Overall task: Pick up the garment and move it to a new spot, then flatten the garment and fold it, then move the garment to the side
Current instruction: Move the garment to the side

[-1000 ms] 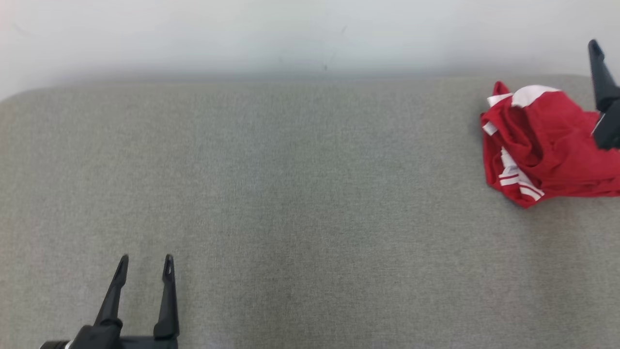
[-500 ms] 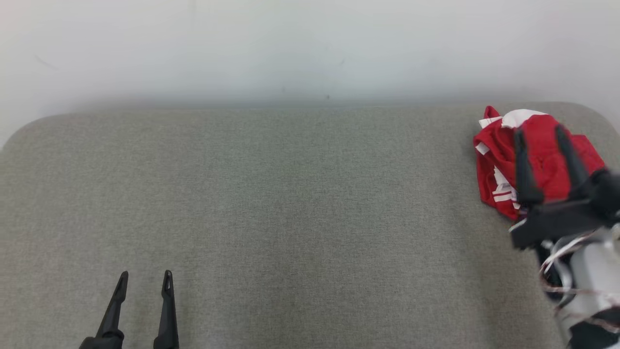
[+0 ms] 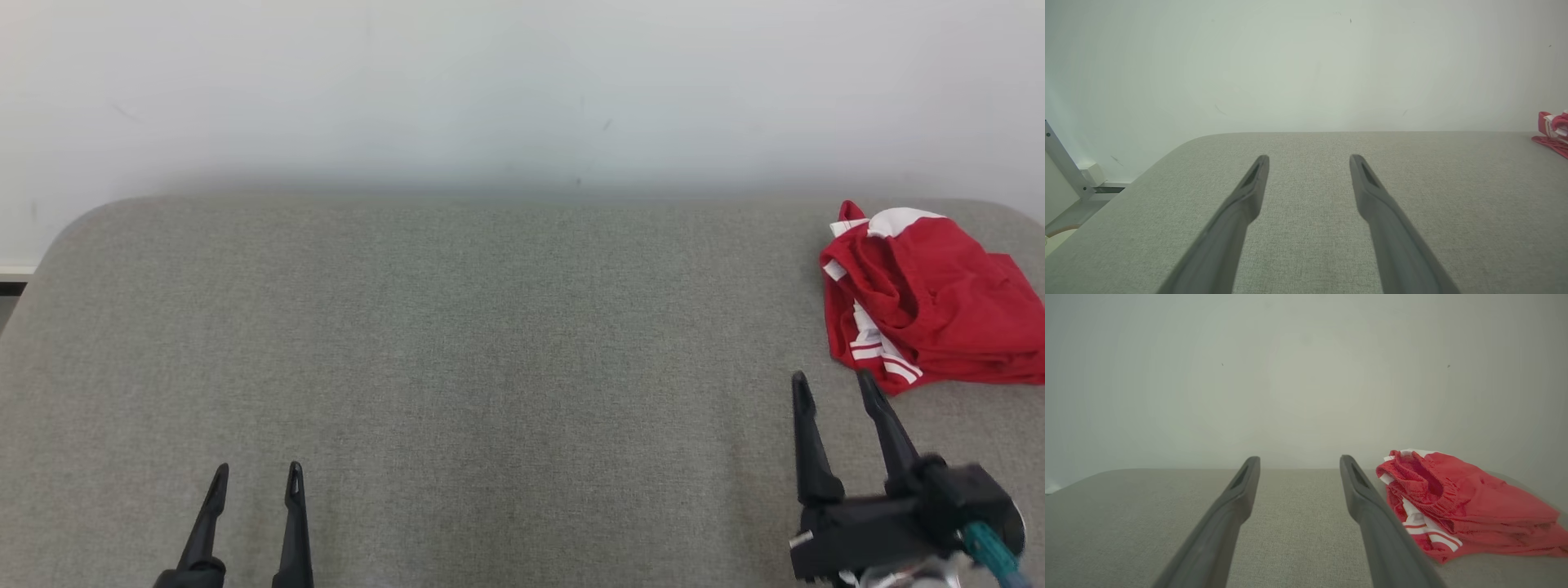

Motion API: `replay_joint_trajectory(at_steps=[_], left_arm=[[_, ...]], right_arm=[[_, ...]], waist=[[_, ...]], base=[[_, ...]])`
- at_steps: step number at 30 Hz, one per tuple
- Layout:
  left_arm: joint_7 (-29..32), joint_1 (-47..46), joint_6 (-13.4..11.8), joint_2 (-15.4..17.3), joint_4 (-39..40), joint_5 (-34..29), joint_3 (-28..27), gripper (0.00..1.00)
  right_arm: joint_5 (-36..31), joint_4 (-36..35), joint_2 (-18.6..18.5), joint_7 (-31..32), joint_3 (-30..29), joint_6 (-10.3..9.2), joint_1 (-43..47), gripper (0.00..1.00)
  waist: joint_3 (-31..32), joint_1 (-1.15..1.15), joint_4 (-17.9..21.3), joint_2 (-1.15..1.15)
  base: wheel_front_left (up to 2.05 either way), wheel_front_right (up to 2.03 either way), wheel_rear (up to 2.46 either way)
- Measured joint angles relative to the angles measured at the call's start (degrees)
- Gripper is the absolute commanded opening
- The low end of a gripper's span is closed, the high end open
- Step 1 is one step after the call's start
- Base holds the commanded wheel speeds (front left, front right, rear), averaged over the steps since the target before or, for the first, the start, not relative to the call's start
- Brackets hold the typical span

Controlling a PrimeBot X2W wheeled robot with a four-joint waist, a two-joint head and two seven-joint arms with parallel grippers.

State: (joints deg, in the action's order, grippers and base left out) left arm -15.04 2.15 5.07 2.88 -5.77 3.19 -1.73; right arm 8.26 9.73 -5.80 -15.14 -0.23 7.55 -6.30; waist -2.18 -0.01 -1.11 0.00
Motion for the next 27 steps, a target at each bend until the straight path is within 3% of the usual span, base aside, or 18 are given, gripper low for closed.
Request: replay_joint_trajectory(at_steps=[11, 27], left_arm=[[0.0, 1.9, -0.5, 0.0, -1.5, -0.9, 1.1, 1.0], [0.0, 2.6, 0.1, 0.0, -2.6, 0.3, -0.1, 1.0]], right_arm=[[-2.7, -0.8, 2.8, 0.0, -4.0, 0.0, 9.3, 1.0], [-0.2, -0.1, 2.9, 0.0, -0.3, 0.0, 11.4, 1.0]], waist=[[2.1, 0.0, -1.4, 0.0], [3.0, 0.0, -1.1, 0.0]], base=[[0.0, 0.0, 0.0], [0.0, 0.0, 0.0]])
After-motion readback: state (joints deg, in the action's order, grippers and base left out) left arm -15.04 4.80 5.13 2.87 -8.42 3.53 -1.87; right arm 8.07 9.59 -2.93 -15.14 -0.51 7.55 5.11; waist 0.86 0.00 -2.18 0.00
